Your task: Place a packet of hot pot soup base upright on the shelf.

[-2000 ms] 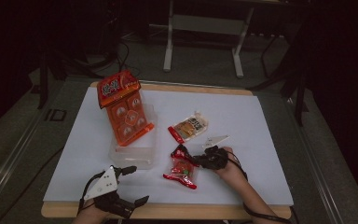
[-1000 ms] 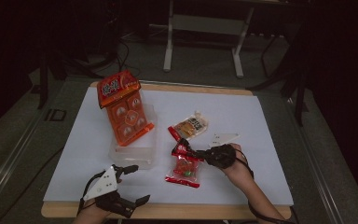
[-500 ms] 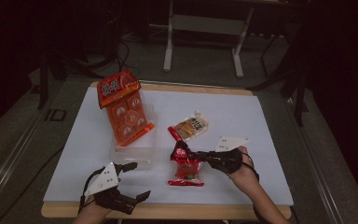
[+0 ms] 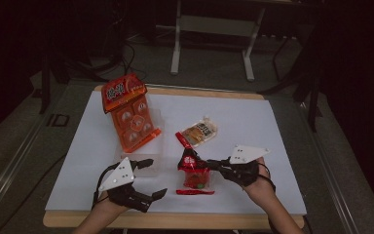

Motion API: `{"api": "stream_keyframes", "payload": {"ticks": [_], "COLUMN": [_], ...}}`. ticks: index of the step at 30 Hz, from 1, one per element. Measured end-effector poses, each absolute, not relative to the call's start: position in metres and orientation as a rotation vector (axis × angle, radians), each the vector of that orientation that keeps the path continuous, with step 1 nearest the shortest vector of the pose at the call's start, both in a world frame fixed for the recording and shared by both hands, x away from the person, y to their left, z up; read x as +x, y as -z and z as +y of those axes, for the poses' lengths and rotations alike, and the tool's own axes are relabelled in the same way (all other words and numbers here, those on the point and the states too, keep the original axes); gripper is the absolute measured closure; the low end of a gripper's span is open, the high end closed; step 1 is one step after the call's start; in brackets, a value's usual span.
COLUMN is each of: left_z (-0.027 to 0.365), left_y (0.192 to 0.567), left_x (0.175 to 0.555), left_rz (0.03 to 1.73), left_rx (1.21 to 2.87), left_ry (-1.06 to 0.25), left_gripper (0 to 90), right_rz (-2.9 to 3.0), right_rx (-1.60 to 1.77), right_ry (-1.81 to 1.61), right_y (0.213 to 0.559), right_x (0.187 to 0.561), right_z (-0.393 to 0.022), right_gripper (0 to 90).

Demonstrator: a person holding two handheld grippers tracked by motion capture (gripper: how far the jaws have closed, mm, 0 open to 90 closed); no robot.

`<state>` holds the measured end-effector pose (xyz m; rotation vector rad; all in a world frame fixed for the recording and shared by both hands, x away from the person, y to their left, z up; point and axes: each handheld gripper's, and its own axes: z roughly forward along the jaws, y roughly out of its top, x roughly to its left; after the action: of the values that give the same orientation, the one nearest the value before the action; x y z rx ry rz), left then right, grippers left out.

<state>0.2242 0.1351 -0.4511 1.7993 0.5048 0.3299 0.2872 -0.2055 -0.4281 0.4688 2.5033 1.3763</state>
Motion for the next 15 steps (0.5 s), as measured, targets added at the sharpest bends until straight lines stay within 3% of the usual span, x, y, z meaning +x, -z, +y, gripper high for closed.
{"api": "stream_keyframes", "payload": {"ticks": [5, 15], "left_z": [0.126, 0.109], "left_y": [0.446, 0.435], "left_x": [0.235, 0.254], "left_rz": [0.493, 0.522], "left_rx": [1.816, 1.833], "left_ry": [-0.303, -0.294], "left_gripper": [7.1, 25.6], "right_rz": [2.495, 2.480], "right_rx": [0.447, 0.405], "right_ry": [-1.392, -1.408], "right_y": [0.425, 0.420], "right_x": [0.281, 0.273], "right_z": [-0.205, -0.200], "right_gripper": [89.4, 89.4]}}
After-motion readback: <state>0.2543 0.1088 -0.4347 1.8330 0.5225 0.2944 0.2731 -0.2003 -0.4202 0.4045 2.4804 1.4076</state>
